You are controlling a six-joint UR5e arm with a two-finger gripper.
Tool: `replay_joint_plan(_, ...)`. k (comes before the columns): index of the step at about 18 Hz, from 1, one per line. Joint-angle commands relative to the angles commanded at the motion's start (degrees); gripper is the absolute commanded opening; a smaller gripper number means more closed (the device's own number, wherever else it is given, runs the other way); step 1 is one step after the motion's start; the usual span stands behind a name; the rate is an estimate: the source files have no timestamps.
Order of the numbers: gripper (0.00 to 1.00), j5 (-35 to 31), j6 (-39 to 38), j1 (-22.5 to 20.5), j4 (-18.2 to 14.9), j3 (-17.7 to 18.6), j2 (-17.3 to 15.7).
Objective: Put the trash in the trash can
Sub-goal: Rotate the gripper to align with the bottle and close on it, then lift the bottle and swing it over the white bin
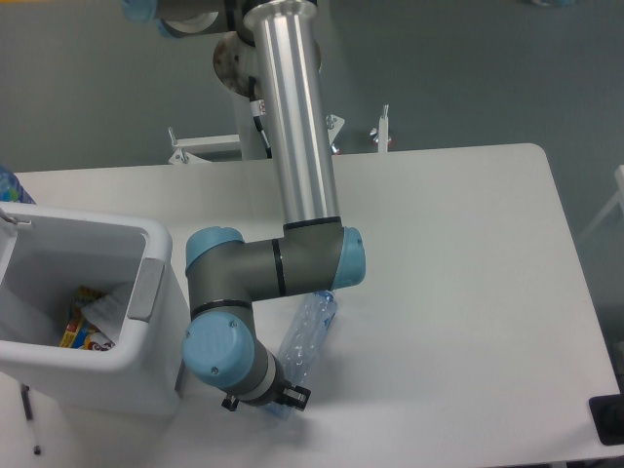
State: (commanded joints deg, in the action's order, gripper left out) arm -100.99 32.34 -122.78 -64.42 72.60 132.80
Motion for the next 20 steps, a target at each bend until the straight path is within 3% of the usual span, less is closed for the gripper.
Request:
replay_joint_plan(5,0.36,1.1,0.4,-1.1,0.3,-0.4,-1.6)
replay_joint_plan(11,0.36,8.8,-0.6,-3.9,0.6,-2.0,-4.0)
replay_joint_plan(15,0.36,16.5,-3.9,-6.0,5.4,-1.9,-6.1)
replay_joint_plan(20,0.36,27.3,-4.7,-10.1,6.3,-1.8,-11.4)
